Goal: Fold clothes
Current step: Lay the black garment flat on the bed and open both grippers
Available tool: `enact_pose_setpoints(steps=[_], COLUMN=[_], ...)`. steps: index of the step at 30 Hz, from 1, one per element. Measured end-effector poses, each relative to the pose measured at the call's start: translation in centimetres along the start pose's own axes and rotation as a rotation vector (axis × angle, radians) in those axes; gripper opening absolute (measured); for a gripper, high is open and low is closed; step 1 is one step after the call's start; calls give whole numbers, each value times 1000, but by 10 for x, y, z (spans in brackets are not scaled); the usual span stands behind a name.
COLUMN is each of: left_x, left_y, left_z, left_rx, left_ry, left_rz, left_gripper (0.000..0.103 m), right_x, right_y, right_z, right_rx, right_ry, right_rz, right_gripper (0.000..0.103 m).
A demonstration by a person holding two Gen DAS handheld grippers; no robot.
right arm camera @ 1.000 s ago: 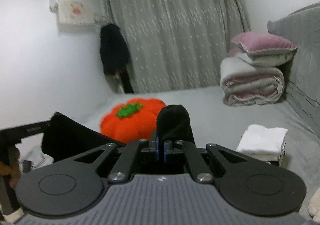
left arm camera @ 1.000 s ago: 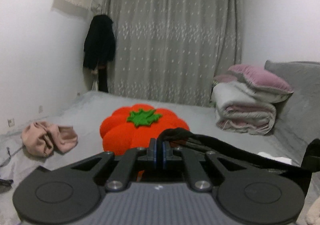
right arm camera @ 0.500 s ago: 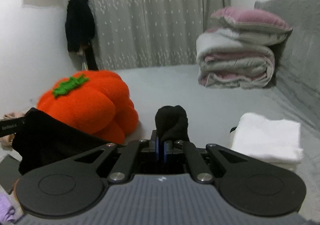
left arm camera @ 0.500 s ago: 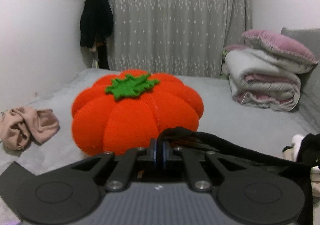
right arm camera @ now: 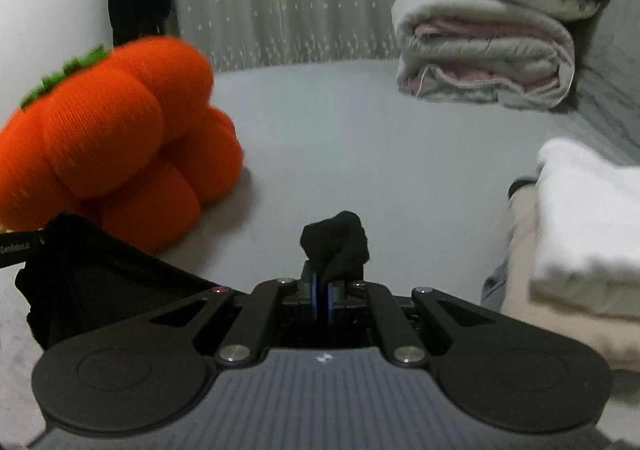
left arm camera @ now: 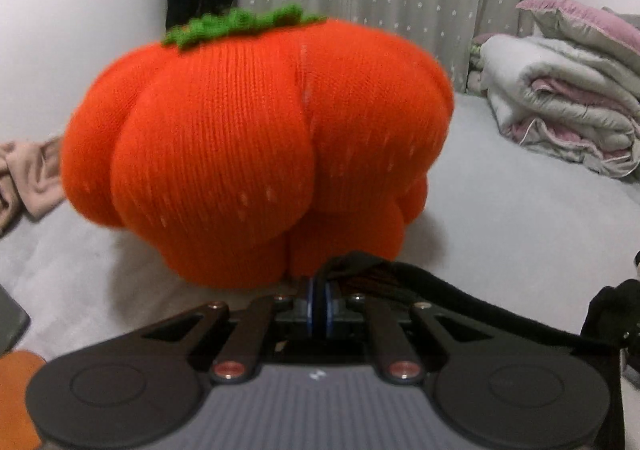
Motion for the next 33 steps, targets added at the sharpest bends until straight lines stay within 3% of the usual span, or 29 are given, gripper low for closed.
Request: enact_pose_setpoints(steps=[4,6,7,9,11,19,23,25,33], left_x=[0,-1,-2,-3,-2,12,22,28,60], left_y=[-15,-18,-18,-17,-16,-21,-30,-35,-81], left_z=[4,0,-3,-11,-19,-71,-109,-127,-201], left_rx=[27,21,12,-16,-14,28,28,50,143], left_ry=[-37,-48,-47,-42,-38,-37,-22,-21,-95], left_rz=[-2,12,25,63,87,73,100,94,-39], left_gripper=[14,42,47,49,55,63,74,75,75], right_x=[1,1,1,-1,-4,-20,-25,-29,-37], right_y=[-11,-13,-14,-13,-9,-8,-15,-19,-47], right_z=[1,-1,-2,-9,-19,-77,-113,-128,-197], right_rx=[25,51,65,85,76,99,119,127,155], right_ry=[2,10,17,22,23,5,-3,-2,27], right_rz=[5,0,0,11,22,56,37,29,21], right_gripper=[12,20,22,46,51,51,51,51,51])
Point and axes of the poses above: each gripper's, at about its wrist camera, not at the fingertips, and z roughly the way its jaws point, x to its left, y to its top, the point moved 5 cm from there along z, roughly the way its jaws point, and after that the axes turned 12 degrees about -x, right-handed, at the moved point
